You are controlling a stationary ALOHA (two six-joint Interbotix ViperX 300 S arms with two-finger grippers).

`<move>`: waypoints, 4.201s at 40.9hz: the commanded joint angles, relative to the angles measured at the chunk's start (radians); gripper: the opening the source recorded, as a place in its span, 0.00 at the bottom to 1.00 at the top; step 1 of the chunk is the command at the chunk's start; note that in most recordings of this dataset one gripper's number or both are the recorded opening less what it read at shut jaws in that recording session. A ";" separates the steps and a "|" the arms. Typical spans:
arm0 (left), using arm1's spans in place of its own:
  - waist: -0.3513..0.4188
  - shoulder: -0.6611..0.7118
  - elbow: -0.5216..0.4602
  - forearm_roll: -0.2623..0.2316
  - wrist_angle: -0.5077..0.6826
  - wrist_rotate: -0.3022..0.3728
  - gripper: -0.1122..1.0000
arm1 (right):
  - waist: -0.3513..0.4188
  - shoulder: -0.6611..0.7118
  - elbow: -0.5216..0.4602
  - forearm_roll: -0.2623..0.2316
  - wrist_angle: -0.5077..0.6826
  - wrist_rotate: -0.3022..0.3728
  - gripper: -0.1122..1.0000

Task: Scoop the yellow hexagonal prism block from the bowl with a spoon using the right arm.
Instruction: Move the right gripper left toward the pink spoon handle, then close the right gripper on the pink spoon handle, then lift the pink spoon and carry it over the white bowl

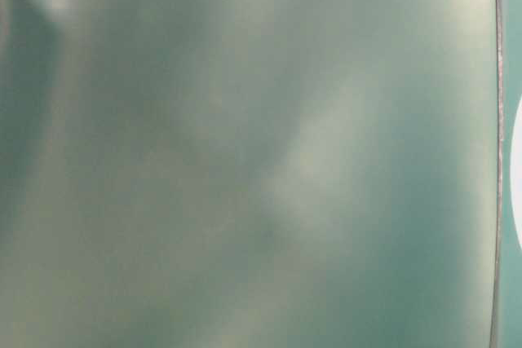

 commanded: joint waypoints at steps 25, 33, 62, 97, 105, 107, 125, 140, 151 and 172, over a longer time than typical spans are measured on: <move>0.003 0.011 -0.025 0.003 -0.011 -0.002 0.10 | 0.169 0.327 0.130 0.138 -0.511 0.021 0.57; 0.003 0.011 -0.026 0.003 -0.014 -0.002 0.10 | 0.245 0.453 0.133 0.186 -0.626 0.021 0.57; 0.003 0.011 -0.025 0.003 -0.026 0.005 0.10 | 0.390 0.710 0.127 0.325 -0.798 0.021 0.55; 0.003 0.011 -0.025 0.005 -0.026 0.011 0.10 | 0.396 0.769 0.127 0.334 -0.776 0.011 0.53; 0.003 0.012 -0.025 0.003 -0.026 0.011 0.10 | 0.396 0.769 0.124 0.334 -0.775 0.009 0.49; 0.003 0.012 -0.025 0.003 -0.026 0.011 0.10 | 0.396 0.767 0.126 0.334 -0.775 0.009 0.48; 0.003 0.014 -0.023 0.005 -0.026 0.011 0.10 | 0.396 0.767 0.124 0.334 -0.765 0.009 0.46; 0.003 0.014 -0.025 0.003 -0.026 0.011 0.10 | 0.394 0.767 0.120 0.336 -0.765 0.006 0.46; 0.003 0.012 -0.023 0.003 -0.026 0.011 0.10 | 0.391 0.767 0.118 0.336 -0.765 0.006 0.46; 0.003 0.014 -0.025 0.003 -0.026 0.011 0.10 | 0.390 0.715 0.103 0.359 -0.753 -0.040 0.31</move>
